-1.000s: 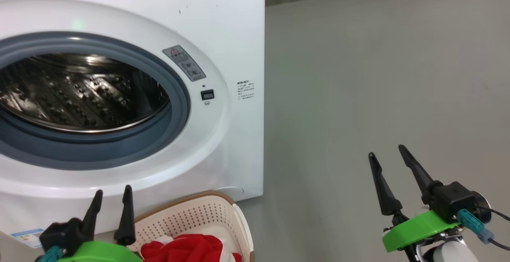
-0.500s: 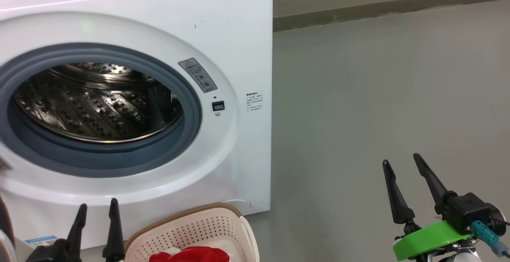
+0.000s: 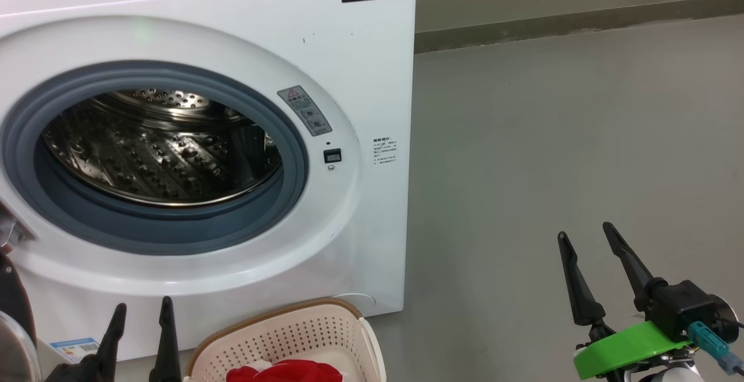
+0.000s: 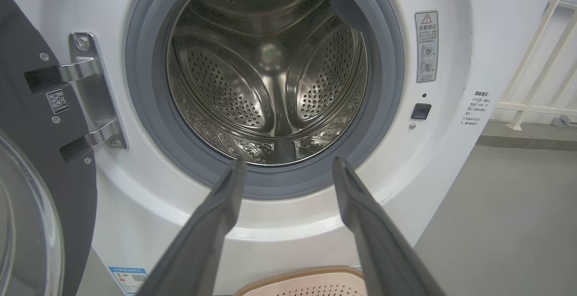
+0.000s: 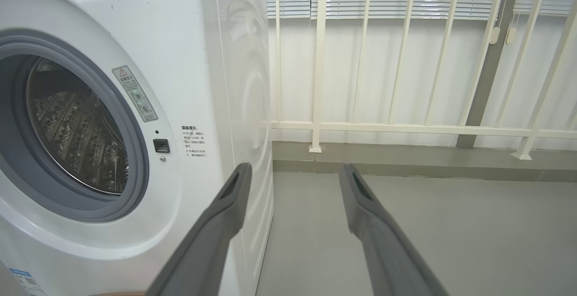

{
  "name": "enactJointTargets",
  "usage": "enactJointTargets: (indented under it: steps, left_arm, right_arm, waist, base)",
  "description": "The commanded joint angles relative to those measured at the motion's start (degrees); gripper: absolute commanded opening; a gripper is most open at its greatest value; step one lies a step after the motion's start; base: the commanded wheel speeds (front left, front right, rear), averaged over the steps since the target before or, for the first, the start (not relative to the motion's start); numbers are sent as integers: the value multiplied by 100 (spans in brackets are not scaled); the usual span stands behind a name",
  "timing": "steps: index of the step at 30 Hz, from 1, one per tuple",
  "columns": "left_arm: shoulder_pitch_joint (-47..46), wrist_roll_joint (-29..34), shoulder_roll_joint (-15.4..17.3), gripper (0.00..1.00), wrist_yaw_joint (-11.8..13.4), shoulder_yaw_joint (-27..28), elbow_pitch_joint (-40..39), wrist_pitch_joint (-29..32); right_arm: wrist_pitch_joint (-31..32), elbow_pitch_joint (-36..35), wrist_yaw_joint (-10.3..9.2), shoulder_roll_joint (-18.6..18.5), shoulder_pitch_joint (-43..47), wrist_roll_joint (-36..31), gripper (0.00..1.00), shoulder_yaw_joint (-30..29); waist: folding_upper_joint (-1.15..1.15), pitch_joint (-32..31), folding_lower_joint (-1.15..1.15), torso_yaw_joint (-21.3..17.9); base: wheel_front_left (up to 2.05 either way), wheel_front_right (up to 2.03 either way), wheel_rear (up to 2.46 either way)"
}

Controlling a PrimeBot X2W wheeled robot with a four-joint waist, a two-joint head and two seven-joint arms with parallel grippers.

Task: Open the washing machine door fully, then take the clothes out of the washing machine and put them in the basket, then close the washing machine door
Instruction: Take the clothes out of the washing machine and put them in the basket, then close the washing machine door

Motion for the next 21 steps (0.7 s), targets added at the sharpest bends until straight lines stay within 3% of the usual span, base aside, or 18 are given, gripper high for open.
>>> enactJointTargets:
  steps: [1,21]
  left_arm:
    - [-63,62,51,100,-6,200,-175,-70]
    - [-7,89,16,100,110,195,-378,-70]
  right_arm:
    - [-37,-162,35,-59,-28,-8,100,146]
    - [-37,-103,35,-149,-56,-26,100,259]
  waist:
    - [0,-1,0,0]
    - [0,48,0,-11]
  base:
    - [0,0,0]
    - [0,0,0]
